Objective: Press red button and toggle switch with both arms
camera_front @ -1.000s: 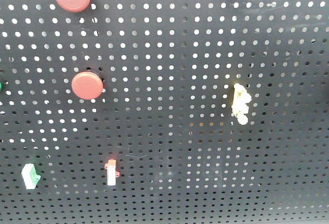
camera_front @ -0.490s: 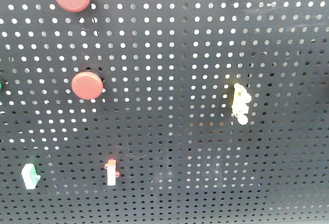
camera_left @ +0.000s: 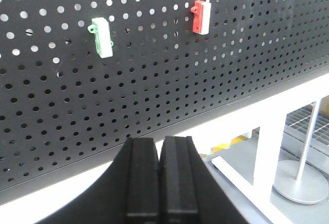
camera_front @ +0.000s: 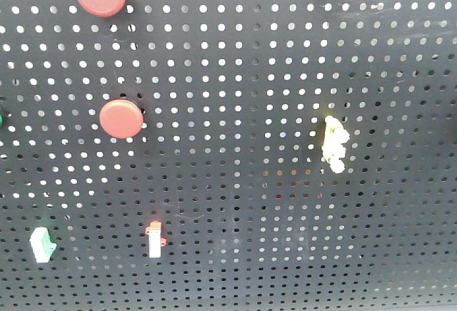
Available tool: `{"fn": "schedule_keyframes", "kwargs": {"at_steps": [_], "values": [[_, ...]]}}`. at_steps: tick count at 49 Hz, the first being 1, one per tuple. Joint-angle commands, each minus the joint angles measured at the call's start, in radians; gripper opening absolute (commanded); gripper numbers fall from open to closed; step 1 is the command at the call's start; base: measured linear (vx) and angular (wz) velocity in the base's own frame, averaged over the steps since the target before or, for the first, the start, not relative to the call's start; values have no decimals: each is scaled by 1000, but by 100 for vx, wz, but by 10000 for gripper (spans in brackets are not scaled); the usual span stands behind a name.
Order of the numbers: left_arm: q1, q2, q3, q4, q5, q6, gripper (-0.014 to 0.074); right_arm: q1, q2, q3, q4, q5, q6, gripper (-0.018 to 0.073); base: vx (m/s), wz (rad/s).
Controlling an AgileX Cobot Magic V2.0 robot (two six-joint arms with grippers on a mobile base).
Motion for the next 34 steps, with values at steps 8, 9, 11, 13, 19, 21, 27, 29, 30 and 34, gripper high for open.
{"fn": "schedule_keyframes", "kwargs": {"at_steps": [8,9,11,13,19,21,27,29,30,34], "values": [[143,-33,107,53,-131,-7,2,-5,11,-27,10,-64,-7,-3,0,0],[161,-33,126,53,-141,-12,2,-5,11,-27,10,-64,-7,-3,0,1],[219,-33,273,54,-321,-83,2,-5,11,-27,10,-63,-7,-3,0,1],[221,-33,312,54,-395,-107,2,-5,11,-27,10,-63,-7,-3,0,0],[221,-32,318,80,-437,-133,2,-5,11,-27,10,-63,-7,-3,0,0],[221,-32,318,80,-439,-136,2,-5,11,-27,10,-63,-7,-3,0,0],[221,-32,318,80,-433,-135,2,-5,11,-27,10,-68,-7,-3,0,0],[221,-32,318,80,-431,-135,2,-5,11,-27,10,-68,-7,-3,0,0],[221,-32,318,80,-431,-135,2,-5,11,-27,10,-68,-7,-3,0,0],[221,-31,318,80,-431,-135,2,-5,11,-27,10,-68,-7,-3,0,0]]}}
